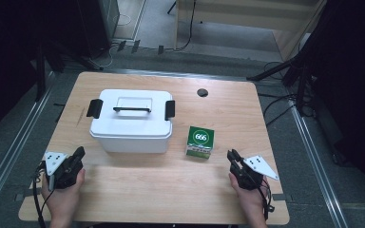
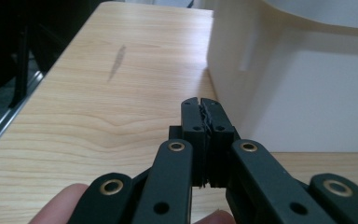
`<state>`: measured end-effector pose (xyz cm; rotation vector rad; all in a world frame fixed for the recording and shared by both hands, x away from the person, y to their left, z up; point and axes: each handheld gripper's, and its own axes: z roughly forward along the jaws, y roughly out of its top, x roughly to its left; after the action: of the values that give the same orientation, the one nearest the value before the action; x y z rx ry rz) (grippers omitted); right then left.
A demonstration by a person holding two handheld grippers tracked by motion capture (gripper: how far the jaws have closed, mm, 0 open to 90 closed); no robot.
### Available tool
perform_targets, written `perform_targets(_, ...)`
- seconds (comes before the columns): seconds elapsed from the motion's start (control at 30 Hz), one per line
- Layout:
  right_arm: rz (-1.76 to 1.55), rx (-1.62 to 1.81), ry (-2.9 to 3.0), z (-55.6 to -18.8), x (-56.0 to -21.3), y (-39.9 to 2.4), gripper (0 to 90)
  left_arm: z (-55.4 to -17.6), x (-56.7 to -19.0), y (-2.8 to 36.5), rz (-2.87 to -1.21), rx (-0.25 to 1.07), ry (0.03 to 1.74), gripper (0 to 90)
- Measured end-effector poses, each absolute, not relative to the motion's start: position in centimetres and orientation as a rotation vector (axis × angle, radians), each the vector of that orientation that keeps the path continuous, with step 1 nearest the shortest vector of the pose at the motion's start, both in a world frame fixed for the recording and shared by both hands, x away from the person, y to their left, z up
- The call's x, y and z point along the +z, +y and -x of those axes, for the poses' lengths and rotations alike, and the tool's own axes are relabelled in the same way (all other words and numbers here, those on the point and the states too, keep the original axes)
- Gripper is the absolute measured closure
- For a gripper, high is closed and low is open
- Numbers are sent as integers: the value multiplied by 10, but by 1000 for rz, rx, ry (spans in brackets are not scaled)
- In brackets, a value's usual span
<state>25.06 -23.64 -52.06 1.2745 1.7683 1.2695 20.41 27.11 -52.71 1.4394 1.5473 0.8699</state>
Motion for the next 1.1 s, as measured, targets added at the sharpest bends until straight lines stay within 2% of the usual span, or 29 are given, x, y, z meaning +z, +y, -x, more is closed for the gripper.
perform_targets(0.2, -1241, 1273, 1778, -264, -514, -217, 801, -216, -527, 273, -1437, 849, 1559, 900)
perform_targets(0.4, -1278, 1259, 1767, -275, -513, -215, 789, -234, -522, 267, -1437, 813, 1545, 897)
perform_targets(0.77, -1261, 1273, 1789, -275, -514, -213, 778, -246, -519, 248, -1461, 791, 1516, 900)
perform_targets(0.93, -1224, 1284, 1816, -274, -512, -217, 729, -246, -520, 246, -1459, 806, 1517, 900)
perform_targets(0.97, -1178, 1273, 1825, -272, -511, -218, 686, -243, -520, 246, -1447, 827, 1517, 857)
perform_targets(1.0, -1156, 1275, 1826, -272, -511, -218, 684, -243, -520, 246, -1447, 827, 1517, 812)
perform_targets(1.03, -1156, 1275, 1826, -272, -511, -218, 684, -241, -521, 248, -1436, 833, 1516, 812)
perform_targets(1.1, -1056, 1258, 1864, -268, -508, -219, 665, -231, -524, 256, -1417, 862, 1514, 672)
